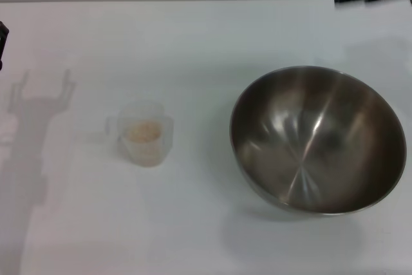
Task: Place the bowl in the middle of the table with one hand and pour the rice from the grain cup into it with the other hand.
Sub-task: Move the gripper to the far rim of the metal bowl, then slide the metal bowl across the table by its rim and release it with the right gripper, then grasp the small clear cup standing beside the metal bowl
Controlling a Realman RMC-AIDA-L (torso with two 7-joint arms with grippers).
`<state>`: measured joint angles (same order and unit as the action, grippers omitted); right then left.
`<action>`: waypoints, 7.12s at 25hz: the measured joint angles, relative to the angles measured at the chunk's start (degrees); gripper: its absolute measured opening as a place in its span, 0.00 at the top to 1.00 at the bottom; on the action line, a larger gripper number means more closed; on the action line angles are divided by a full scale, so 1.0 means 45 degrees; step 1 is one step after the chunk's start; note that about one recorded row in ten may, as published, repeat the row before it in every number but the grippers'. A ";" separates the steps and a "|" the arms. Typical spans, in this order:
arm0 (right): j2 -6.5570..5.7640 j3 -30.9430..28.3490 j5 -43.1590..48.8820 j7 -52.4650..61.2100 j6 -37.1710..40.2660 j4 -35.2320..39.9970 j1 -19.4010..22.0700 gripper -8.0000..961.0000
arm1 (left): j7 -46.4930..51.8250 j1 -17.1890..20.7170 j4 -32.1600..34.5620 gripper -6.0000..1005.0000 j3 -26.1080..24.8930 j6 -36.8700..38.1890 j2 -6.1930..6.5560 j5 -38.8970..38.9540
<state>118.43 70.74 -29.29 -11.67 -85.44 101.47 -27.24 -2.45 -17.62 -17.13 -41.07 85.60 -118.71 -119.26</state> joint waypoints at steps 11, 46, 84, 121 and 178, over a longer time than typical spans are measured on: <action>-0.0538 -0.1143 0.0115 -0.1611 -0.2368 -0.3022 -0.1306 0.27 | -0.0002 -0.0163 0.0064 0.21 -0.0377 -0.0065 0.0015 0.0000; -0.0379 -0.1046 0.0724 -0.3431 -0.1981 -0.6038 -0.1511 0.65 | 0.0000 -0.0156 0.0117 0.21 -0.0385 0.0013 -0.0012 -0.0001; 0.0097 -0.1872 -0.1824 -0.5127 -0.0378 -0.6999 -0.2191 0.96 | 0.0020 -0.0087 0.0087 0.21 -0.0352 0.0135 -0.0026 -0.0028; 0.0099 0.0156 -0.0949 -0.6261 0.3608 -0.3677 -0.2083 0.49 | 0.0020 0.0224 0.0147 0.22 -0.0309 0.0548 -0.0042 -0.0033; -0.0181 0.7068 0.0750 0.4836 3.5830 -2.0640 0.0278 0.49 | 0.1041 0.1635 0.0662 0.22 0.6372 -0.1086 -0.0069 -0.0194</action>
<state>117.61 102.55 -25.91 10.09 75.79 8.59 -25.99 2.23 -10.27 -14.15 -12.39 80.72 -119.02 -120.14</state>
